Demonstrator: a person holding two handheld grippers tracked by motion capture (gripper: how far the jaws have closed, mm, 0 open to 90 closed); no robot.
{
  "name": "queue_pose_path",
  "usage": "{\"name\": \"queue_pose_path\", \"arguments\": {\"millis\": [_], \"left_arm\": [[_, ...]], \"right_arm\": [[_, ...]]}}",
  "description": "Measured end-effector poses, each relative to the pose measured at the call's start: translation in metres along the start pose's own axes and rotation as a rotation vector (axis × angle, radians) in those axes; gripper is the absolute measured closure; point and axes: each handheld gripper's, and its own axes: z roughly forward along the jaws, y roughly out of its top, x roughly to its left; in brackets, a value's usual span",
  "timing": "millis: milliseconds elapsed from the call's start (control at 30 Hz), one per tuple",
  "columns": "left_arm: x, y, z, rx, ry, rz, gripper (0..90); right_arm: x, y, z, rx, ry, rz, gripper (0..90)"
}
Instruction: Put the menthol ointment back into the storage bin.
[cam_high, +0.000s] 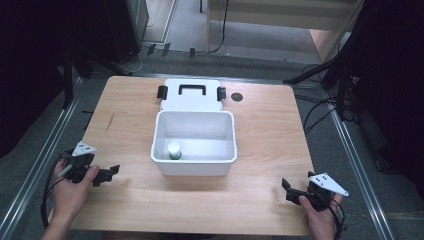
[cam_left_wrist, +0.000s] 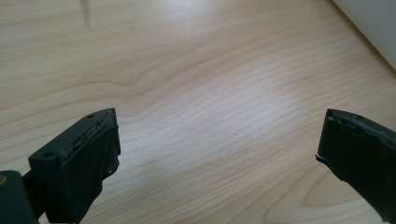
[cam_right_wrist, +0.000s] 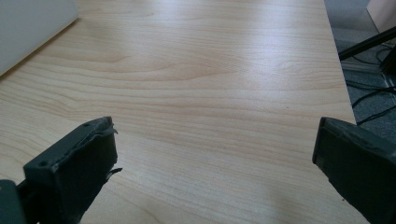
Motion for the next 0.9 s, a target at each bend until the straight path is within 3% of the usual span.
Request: {"name": "queue_pose_path", "arguments": {"millis": [233, 300, 400, 500, 633, 700, 900], "left_arm": [[0.003, -0.029, -0.017, -0.189, 0.056, -0.011, 0.3], [0.006, -0.037, -0.018, -0.212, 0.060, -0.022, 0.4], [0.010, -0.051, -0.018, -0.226, 0.101, -0.030, 0.4], [0.016, -0.063, -0.022, -0.284, 0.113, -0.064, 0.4], [0.022, -0.073, -0.024, -0.361, 0.084, -0.136, 0.4], [0.022, -0.073, -0.024, -0.379, 0.090, -0.138, 0.4], [0.018, -0.074, -0.022, -0.367, 0.116, -0.113, 0.4]], "right_arm": [[0.000, 0.000, 0.000, -0.002, -0.003, -0.003, 0.0], [0.000, 0.000, 0.000, -0.001, -0.004, 0.000, 0.0], [0.000, 0.000, 0.000, -0.001, -0.008, 0.000, 0.0], [0.000, 0.000, 0.001, 0.003, -0.016, -0.001, 0.0], [0.000, 0.000, 0.001, 0.006, -0.020, -0.005, 0.0], [0.001, 0.000, 0.001, 0.012, -0.023, -0.006, 0.0], [0.002, 0.000, 0.001, 0.020, -0.039, -0.016, 0.0]]}}
